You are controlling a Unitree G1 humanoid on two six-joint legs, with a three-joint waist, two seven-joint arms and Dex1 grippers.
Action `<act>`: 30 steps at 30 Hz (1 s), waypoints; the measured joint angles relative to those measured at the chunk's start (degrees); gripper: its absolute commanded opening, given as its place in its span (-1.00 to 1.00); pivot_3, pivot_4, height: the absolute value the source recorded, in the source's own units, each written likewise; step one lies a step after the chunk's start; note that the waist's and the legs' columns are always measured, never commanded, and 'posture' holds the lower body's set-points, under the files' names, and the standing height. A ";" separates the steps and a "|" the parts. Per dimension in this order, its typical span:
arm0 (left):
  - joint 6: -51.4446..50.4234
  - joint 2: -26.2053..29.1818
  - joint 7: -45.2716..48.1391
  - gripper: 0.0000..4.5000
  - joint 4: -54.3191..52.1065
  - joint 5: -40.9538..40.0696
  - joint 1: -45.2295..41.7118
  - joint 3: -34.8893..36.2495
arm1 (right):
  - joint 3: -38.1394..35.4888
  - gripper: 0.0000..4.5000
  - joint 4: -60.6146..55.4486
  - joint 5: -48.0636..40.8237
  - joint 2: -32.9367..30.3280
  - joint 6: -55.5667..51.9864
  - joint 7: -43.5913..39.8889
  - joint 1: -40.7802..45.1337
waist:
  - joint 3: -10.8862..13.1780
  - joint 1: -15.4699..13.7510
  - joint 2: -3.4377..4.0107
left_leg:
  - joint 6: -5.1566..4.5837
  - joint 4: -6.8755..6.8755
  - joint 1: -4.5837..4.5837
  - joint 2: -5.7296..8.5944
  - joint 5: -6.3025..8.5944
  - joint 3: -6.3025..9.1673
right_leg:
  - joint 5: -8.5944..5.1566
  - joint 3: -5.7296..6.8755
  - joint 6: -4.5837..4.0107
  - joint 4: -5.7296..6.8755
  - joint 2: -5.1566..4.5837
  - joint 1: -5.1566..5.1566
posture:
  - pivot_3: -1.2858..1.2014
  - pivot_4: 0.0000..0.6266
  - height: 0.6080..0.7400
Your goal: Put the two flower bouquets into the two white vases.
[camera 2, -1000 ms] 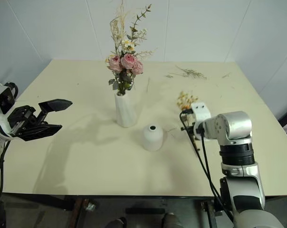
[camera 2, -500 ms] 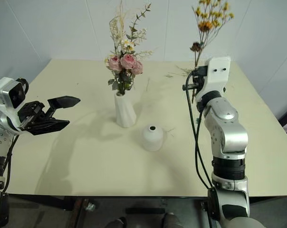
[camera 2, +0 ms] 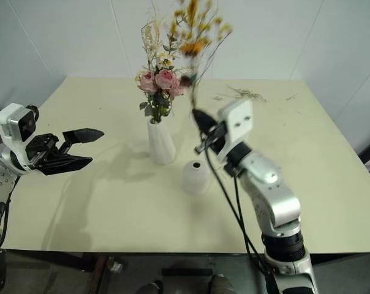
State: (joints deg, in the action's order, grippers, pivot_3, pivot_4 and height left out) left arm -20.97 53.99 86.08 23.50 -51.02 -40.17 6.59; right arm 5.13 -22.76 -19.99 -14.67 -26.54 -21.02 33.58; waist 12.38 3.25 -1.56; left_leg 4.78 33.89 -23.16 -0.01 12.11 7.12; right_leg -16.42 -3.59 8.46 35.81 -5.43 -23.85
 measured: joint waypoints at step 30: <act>2.79 -4.19 -0.01 1.00 -0.07 3.79 0.73 6.60 | 0.31 -0.98 -2.60 2.72 -0.50 0.22 -0.34 -2.77 | -0.01 -0.16 -0.01 | 0.01 0.01 0.01 0.00 0.00 0.03 | -0.01 0.02 -0.02 -0.01 0.00 0.01 | 0.03 -0.52 1.00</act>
State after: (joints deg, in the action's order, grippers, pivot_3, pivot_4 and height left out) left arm -18.18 49.81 86.07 23.43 -47.23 -39.44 13.18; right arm 5.44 -25.37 -17.28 -15.17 -26.32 -21.36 30.80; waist 12.38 3.09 -1.57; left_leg 4.78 33.89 -23.15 -0.02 12.11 7.14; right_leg -16.43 -3.57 8.44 35.80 -5.43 -23.83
